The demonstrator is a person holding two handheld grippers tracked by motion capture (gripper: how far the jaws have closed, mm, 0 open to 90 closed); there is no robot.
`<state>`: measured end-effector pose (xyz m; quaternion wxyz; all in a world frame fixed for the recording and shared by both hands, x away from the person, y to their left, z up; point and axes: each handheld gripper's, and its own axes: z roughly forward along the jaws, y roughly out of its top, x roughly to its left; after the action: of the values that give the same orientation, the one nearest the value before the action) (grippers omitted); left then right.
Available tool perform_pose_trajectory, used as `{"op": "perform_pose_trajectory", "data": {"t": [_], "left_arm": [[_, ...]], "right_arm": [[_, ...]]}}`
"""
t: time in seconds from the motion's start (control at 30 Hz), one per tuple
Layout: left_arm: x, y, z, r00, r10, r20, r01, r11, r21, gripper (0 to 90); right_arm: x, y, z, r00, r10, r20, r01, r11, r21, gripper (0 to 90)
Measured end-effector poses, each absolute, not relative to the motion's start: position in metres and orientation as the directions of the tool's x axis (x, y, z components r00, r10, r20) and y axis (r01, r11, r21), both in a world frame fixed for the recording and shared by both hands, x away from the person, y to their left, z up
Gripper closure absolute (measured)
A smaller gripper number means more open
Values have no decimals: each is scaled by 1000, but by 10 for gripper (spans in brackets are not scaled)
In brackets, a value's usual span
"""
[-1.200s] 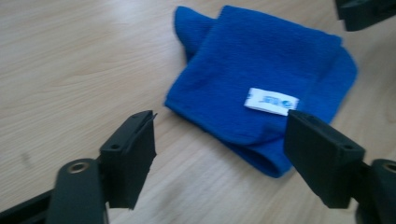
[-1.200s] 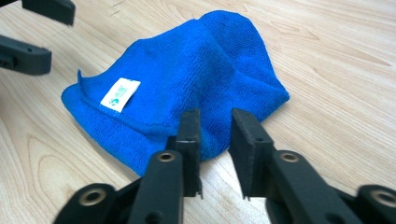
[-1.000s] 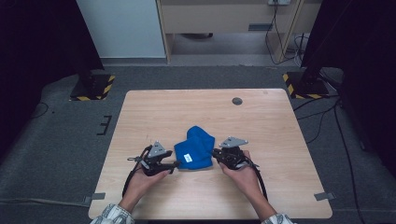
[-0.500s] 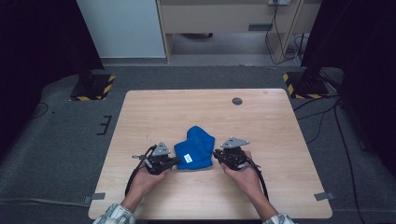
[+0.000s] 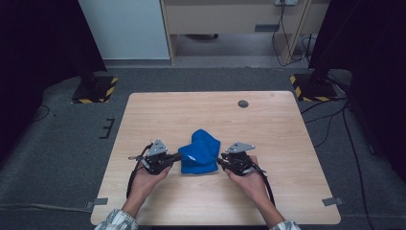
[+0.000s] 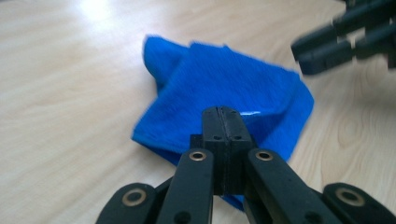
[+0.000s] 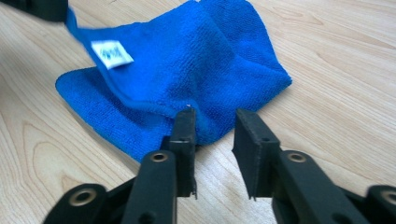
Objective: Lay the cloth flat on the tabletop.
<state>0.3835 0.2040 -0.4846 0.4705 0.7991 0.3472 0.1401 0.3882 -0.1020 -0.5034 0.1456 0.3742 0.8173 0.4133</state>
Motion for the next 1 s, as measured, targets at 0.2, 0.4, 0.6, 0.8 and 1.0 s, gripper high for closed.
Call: {"op": "perform_pose_trajectory", "data": {"t": [0.2,0.4,0.6,0.8,1.0], "left_arm": [[392,207,-476,694,711,-114,430,-283,857,900],[398,206,-469,681,723,-114,436,-276,857,900],[400,206,-455,675,729,-115,422,-253,870,900],[400,209,-441,667,735,-123,411,-225,883,900],[399,209,-439,667,734,-131,413,-217,885,900]], "right_arm": [[389,-98,-505,-692,718,75,486,387,784,694],[387,-94,-505,-709,702,68,470,398,788,688],[388,-90,-506,-716,696,61,462,406,789,660],[392,-82,-508,-714,699,51,462,415,784,648],[402,-67,-512,-686,726,41,466,396,791,542]]}}
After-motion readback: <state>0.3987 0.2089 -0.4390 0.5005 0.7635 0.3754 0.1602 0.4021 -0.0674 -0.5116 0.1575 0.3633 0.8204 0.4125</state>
